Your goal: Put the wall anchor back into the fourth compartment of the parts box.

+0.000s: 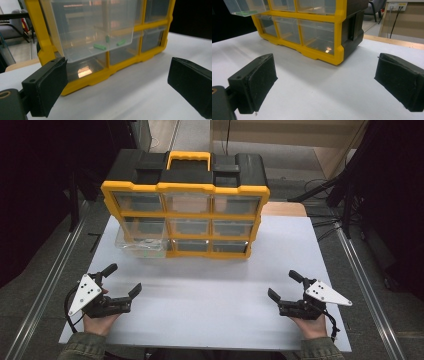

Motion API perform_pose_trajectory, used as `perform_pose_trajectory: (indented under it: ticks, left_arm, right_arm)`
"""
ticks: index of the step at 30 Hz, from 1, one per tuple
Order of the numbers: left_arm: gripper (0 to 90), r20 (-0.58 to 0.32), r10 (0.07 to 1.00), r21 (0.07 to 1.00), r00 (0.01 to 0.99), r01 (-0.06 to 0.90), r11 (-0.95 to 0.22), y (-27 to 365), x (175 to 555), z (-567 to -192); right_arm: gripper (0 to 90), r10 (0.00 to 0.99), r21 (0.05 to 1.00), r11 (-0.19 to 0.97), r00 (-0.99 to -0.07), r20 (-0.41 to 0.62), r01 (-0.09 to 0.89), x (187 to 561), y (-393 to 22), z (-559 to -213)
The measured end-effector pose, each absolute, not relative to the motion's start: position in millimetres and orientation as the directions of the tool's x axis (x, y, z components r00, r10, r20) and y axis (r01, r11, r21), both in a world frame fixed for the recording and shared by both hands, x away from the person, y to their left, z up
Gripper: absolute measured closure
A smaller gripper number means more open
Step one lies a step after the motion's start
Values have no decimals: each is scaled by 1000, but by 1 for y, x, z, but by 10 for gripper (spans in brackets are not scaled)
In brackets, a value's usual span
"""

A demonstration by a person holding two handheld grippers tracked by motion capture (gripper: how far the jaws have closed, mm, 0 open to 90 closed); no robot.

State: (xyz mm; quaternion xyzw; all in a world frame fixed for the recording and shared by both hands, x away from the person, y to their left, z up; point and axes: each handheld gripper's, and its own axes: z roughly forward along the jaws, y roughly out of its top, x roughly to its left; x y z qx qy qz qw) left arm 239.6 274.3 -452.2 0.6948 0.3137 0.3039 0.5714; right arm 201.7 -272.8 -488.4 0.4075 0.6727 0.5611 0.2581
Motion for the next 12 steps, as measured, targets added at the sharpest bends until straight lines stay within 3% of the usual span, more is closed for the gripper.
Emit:
perform_pose_trajectory:
  ticks: [12]
  left_arm:
    - [30, 110, 801, 979, 588, 74, -188, 269, 239, -455]
  right_arm:
    - [38, 836, 965, 40, -537, 110, 261, 202, -272, -489]
